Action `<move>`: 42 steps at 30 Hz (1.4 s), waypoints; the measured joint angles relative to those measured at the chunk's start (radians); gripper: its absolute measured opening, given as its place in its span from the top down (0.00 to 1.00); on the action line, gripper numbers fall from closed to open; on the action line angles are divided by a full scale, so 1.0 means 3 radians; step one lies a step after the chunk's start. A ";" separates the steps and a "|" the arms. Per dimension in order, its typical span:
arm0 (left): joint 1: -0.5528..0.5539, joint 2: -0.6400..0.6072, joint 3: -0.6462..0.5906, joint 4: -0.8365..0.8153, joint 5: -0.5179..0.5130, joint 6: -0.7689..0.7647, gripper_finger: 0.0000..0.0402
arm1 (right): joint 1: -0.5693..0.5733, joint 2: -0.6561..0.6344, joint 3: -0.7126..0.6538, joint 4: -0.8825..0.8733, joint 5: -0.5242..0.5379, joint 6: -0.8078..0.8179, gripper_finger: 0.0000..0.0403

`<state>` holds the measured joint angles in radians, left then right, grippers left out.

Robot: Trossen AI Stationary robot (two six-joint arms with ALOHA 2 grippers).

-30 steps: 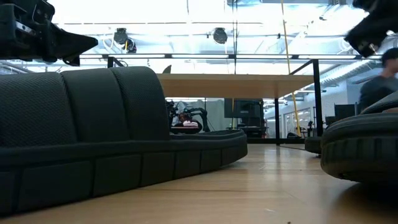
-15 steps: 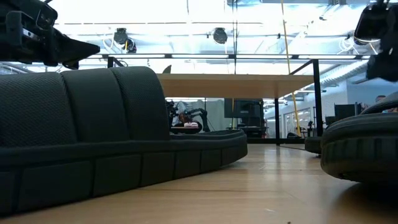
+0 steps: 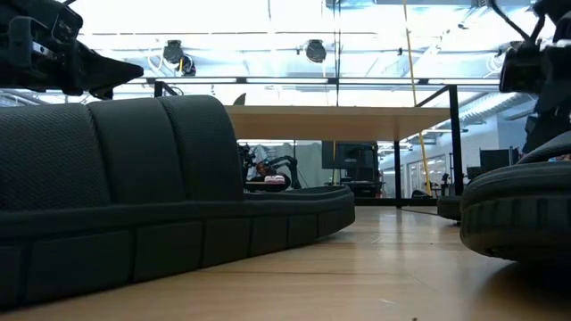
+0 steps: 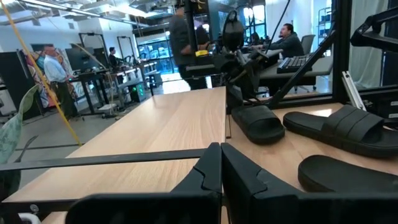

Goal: Pick and place slides into the shelf
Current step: Put the slide on the shelf

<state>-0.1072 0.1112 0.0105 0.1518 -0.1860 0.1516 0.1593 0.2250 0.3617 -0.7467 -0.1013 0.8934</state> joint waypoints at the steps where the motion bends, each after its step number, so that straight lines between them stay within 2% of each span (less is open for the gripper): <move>1: 0.0000 0.0000 0.0000 -0.0001 0.0000 0.0000 0.98 | 0.0000 0.0001 -0.0040 0.0028 -0.0027 0.0021 0.31; 11: 0.0001 0.0000 0.0000 0.0001 0.0000 0.0001 0.98 | 0.0000 0.0002 -0.0389 0.0444 -0.0281 0.0072 0.31; 22: -0.0001 0.0000 0.0000 0.0002 0.0000 0.0004 0.98 | 0.0000 0.0088 -0.0506 0.0592 -0.0267 0.0036 0.31; 28: 0.0001 0.0000 0.0000 0.0003 0.0000 0.0004 0.98 | 0.0000 0.0373 -0.0510 0.0645 -0.0265 -0.0013 0.31; 37: 0.0000 0.0000 0.0000 0.0003 0.0000 0.0004 0.98 | 0.0000 0.0970 -0.0535 0.1197 -0.0211 -0.0148 0.31; 42: 0.0000 0.0000 0.0000 0.0003 0.0000 0.0003 0.98 | -0.0001 0.1205 -0.0517 0.1303 -0.0220 -0.0258 0.31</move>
<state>-0.1073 0.1112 0.0105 0.1528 -0.1860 0.1525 0.1589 0.5863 0.2066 -0.3558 -0.1673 0.8159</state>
